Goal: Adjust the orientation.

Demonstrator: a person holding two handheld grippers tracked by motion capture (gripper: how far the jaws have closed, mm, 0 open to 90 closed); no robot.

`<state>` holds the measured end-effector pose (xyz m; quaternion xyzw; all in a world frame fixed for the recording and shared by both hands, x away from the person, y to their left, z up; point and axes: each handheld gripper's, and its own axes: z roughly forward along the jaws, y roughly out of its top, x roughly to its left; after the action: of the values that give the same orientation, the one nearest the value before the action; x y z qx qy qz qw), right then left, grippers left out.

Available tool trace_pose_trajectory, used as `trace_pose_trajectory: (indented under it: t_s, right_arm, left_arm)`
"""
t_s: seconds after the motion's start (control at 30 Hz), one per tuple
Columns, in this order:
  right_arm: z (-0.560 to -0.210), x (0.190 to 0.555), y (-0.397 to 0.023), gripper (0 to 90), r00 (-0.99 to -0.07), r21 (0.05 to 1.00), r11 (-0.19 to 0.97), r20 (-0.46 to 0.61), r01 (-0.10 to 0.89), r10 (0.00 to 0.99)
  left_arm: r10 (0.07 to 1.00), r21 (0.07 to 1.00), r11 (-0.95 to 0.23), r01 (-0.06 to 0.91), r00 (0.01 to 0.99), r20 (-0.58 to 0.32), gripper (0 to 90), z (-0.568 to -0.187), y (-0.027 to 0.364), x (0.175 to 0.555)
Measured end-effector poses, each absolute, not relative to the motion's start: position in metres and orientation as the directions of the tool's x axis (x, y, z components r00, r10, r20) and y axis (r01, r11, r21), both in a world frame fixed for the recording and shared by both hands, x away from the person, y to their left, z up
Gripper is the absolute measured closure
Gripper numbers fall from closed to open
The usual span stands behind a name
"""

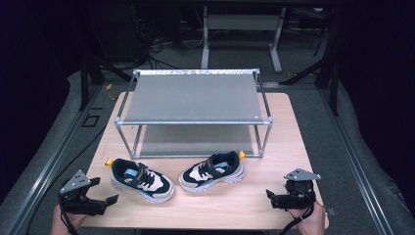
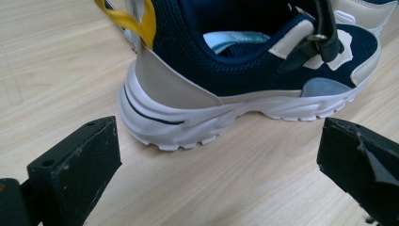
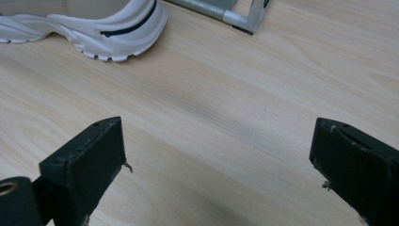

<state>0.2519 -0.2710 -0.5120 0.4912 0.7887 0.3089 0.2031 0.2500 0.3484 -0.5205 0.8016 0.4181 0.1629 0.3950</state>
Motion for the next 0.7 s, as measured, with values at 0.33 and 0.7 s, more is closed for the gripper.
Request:
trace_pose_trajectory:
  t_s: [0.33, 0.7]
  right_arm:
    - [-0.51, 0.256, -0.263, 5.2, -0.462, 0.671, 0.357, -0.025, 0.65, 0.886]
    - [-0.515, 0.25, -0.256, 6.2, -0.478, 0.649, 0.375, -0.02, 0.662, 0.878]
  left_arm:
    - [0.786, 0.76, -0.375, 0.531, 0.617, -0.044, 0.0, -0.491, 0.343, 0.252]
    - [0.745, 0.761, -0.42, 0.494, 0.667, -0.022, 0.0, -0.456, 0.328, 0.262]
